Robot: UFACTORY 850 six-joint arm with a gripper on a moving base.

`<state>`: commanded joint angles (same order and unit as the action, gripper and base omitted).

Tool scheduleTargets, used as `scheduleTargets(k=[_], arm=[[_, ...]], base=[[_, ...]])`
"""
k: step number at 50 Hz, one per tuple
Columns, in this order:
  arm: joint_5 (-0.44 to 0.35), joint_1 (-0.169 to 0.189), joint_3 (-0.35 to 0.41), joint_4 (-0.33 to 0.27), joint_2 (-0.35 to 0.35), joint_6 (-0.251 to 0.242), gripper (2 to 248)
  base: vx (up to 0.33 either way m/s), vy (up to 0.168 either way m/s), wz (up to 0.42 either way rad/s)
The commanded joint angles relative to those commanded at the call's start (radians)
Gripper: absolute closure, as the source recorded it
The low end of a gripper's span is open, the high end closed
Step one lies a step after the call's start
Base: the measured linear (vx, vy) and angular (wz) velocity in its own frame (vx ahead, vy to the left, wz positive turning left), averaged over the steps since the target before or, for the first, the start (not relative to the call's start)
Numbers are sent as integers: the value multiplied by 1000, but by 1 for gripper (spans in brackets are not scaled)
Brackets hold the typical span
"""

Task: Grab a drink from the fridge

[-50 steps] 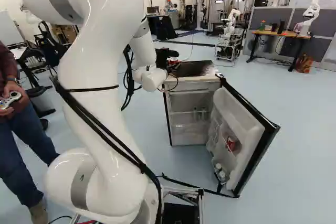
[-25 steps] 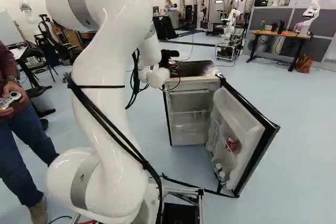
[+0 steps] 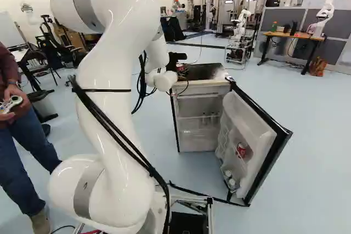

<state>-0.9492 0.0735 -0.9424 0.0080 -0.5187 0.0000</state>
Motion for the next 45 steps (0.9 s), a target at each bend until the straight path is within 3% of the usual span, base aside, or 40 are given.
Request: scheduleTargets(k=[1,6,7,11,12,25,45], arm=[[0,0,0,0,0,0,71],[0,0,0,0,0,0,71],[0,0,0,0,0,0,36],[0,0,0,0,0,0,36],[0,0,0,0,0,0,4],[0,-1,15,0,21,0,3],[0,-3,122,0,143,0,3]], base=[[0,0,0],[0,0,0],[0,0,0],[0,0,0],[0,0,0],[0,0,0],[0,0,0]])
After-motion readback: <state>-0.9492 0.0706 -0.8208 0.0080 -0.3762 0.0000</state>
